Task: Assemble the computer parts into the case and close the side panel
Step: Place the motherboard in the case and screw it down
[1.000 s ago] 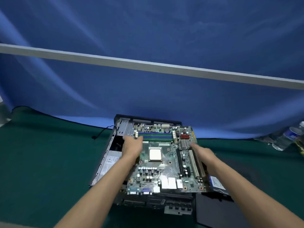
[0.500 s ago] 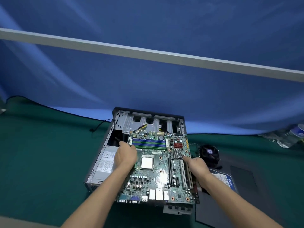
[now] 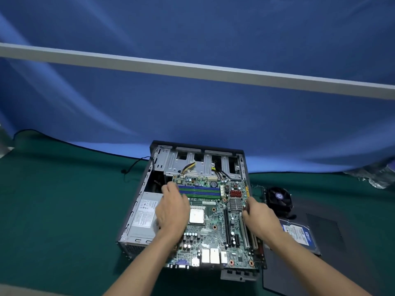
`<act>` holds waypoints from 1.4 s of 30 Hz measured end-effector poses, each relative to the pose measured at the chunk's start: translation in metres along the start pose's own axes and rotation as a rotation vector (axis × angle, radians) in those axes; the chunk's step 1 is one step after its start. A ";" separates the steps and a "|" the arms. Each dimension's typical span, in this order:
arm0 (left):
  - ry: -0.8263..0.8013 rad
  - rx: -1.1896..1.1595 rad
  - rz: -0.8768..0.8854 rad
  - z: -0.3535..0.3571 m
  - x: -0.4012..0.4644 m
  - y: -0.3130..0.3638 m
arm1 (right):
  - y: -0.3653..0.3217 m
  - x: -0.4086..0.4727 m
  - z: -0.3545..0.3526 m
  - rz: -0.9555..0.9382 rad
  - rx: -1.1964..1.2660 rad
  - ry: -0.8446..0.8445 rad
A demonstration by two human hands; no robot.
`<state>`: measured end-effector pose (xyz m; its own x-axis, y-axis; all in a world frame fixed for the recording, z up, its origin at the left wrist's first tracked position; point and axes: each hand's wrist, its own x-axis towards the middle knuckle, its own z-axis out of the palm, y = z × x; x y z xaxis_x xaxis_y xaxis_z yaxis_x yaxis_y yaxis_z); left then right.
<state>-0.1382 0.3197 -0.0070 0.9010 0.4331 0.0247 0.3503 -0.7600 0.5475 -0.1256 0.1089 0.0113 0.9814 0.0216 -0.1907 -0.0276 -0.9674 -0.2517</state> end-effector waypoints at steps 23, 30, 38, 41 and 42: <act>-0.213 0.102 0.424 0.083 -0.049 0.093 | 0.118 -0.003 0.050 0.177 0.488 -0.110; -0.155 0.142 0.428 0.087 -0.049 0.092 | 0.099 0.028 0.084 0.045 0.206 -0.270; -0.089 0.138 0.450 0.083 -0.051 0.094 | 0.081 0.042 0.095 -0.018 -0.239 -0.326; -0.095 0.123 0.439 0.083 -0.052 0.095 | 0.074 0.049 0.096 -0.056 -0.310 -0.347; -0.094 0.120 0.438 0.082 -0.052 0.095 | 0.074 0.051 0.096 -0.057 -0.326 -0.358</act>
<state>-0.1307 0.1852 -0.0253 0.9881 0.0173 0.1529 -0.0462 -0.9145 0.4019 -0.0954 0.0629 -0.1079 0.8511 0.1069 -0.5139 0.1414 -0.9895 0.0283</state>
